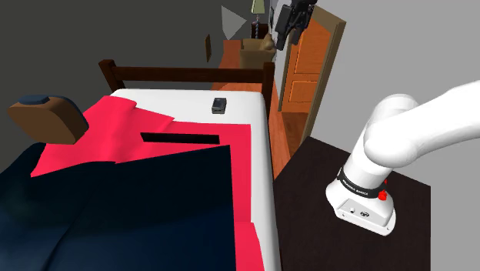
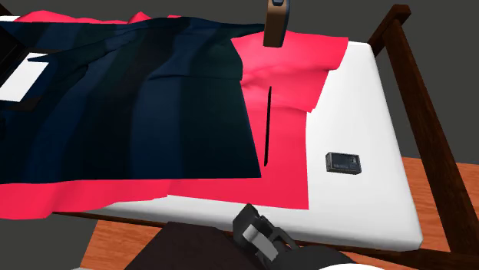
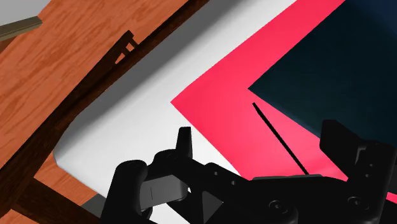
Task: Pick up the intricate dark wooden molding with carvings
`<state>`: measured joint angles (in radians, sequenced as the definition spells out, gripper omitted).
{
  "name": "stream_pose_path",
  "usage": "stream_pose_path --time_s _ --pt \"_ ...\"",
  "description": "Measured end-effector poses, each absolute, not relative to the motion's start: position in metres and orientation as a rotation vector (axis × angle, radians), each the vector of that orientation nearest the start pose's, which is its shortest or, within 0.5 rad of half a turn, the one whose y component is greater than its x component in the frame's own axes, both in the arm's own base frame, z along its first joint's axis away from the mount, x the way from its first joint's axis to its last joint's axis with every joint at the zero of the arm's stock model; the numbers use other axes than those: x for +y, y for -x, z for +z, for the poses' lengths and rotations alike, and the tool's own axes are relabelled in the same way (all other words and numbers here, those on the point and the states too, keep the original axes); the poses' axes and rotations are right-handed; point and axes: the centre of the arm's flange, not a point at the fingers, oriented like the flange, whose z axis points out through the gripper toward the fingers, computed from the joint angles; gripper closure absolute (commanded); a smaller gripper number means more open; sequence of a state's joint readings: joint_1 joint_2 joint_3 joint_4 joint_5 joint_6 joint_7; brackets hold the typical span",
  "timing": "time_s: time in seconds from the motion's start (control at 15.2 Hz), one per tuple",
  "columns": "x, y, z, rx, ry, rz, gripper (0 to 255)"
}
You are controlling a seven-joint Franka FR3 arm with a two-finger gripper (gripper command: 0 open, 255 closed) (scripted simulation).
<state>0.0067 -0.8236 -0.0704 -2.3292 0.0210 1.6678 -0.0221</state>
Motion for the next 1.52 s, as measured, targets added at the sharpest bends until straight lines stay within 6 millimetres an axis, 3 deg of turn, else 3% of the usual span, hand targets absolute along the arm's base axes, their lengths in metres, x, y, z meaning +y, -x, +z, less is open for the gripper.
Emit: stream_pose_path --time_s 0.13,0.4,1.19,1.52 --pt "-0.023 -0.311 0.620 0.024 3.065 -0.248 0" --pt "-0.010 -0.346 0.594 -0.065 3.071 -0.229 0" --pt "0.041 -0.467 0.497 -0.371 3.073 -0.168 0" --pt "0.071 -0.513 0.454 -0.499 3.065 -0.141 0"
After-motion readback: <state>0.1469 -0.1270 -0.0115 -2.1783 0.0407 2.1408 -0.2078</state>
